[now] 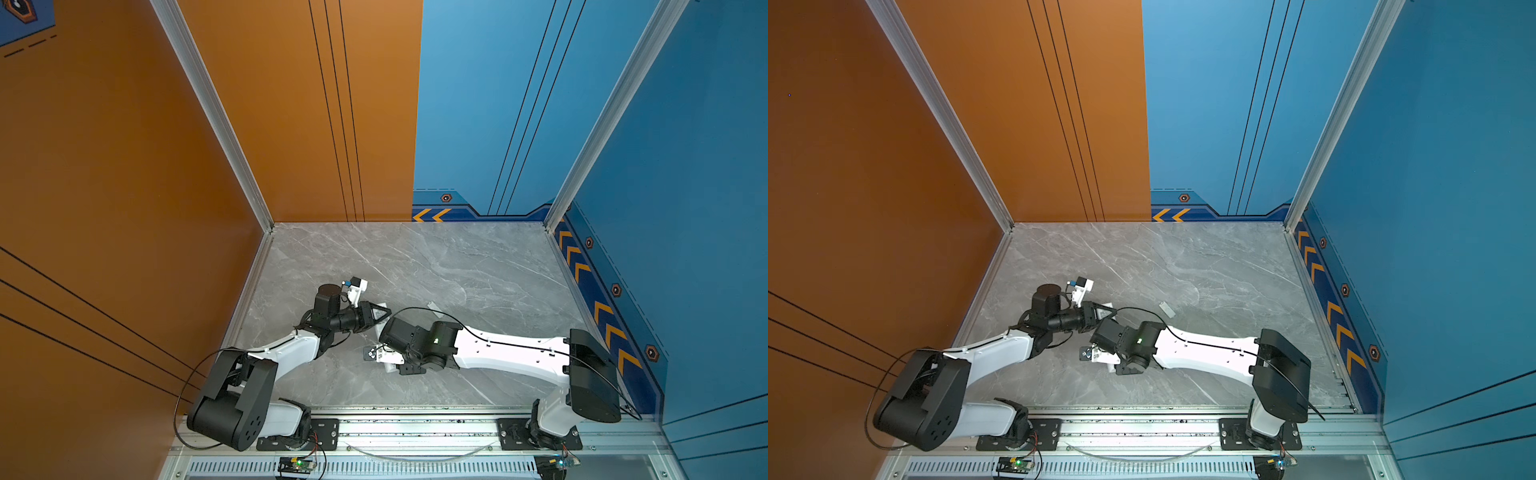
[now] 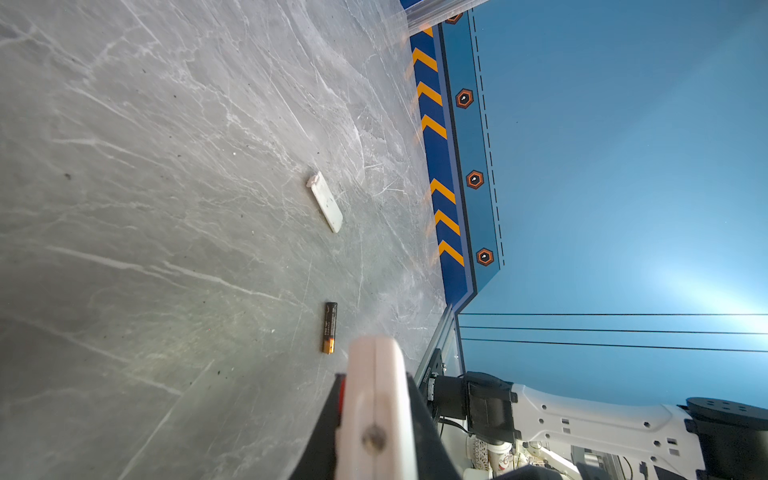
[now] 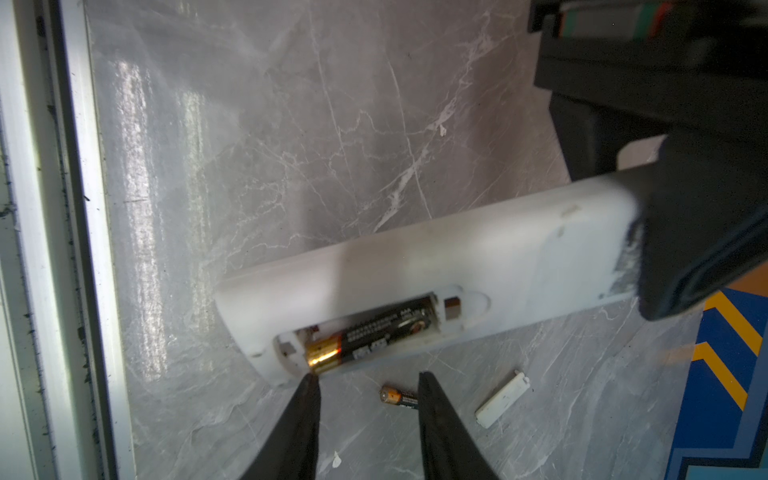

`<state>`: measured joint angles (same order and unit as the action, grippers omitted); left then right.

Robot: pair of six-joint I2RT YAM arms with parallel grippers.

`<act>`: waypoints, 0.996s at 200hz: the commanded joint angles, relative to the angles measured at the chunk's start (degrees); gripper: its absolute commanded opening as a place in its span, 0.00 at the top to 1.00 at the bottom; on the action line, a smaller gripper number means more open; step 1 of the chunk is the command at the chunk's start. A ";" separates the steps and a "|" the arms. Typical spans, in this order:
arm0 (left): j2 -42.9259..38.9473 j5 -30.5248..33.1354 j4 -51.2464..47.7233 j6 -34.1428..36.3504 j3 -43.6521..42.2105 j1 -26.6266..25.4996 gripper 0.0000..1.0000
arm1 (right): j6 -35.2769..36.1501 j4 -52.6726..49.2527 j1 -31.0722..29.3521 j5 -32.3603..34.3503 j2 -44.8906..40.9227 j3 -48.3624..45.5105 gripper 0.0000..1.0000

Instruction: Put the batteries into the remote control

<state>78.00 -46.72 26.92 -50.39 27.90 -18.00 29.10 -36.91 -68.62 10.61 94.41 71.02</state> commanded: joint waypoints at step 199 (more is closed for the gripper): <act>-2.11 -3.66 -2.75 -0.15 1.18 0.03 1.00 | -2.10 1.13 0.00 -1.55 -6.77 -2.96 0.63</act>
<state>77.14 -48.31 24.40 -50.48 27.90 -18.00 28.45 -36.36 -68.58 11.64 91.90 69.38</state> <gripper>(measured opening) 0.199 0.387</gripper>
